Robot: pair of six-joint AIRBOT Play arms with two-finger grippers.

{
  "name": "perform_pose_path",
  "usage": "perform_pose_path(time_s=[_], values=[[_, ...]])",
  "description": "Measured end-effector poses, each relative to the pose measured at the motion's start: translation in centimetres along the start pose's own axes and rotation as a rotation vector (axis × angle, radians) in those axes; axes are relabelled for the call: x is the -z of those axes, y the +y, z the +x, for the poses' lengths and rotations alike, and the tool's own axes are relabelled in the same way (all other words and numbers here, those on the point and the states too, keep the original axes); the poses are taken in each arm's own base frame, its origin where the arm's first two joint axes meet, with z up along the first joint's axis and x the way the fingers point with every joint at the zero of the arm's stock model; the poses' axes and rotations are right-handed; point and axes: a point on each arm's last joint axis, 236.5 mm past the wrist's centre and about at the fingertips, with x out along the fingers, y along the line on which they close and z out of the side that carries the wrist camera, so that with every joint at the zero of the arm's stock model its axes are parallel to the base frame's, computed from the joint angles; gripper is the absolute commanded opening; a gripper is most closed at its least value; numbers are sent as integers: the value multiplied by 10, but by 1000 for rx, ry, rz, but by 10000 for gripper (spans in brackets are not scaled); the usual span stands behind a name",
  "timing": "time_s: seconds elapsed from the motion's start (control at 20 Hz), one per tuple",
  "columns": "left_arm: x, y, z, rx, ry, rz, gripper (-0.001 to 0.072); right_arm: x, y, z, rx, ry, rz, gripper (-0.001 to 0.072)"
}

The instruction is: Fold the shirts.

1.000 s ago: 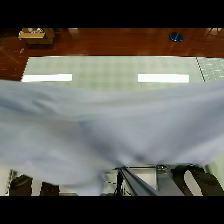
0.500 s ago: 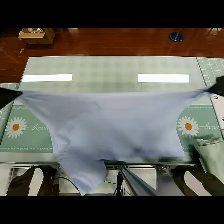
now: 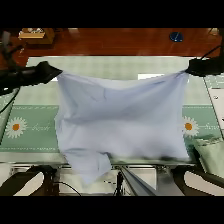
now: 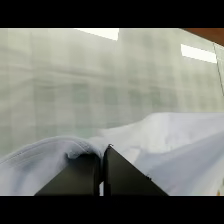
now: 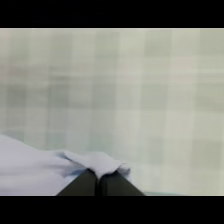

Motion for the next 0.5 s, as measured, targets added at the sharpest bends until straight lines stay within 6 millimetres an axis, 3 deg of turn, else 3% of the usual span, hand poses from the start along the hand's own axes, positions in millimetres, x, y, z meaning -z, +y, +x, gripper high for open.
perform_pose_path(time_s=[0.25,0.5], values=[[-10,52,63,-115,-73,-34,27,-38,-26,43,45,-142,64,33],[-1,97,97,-204,-82,-69,28,-44,-48,88,68,-175,124,33]])
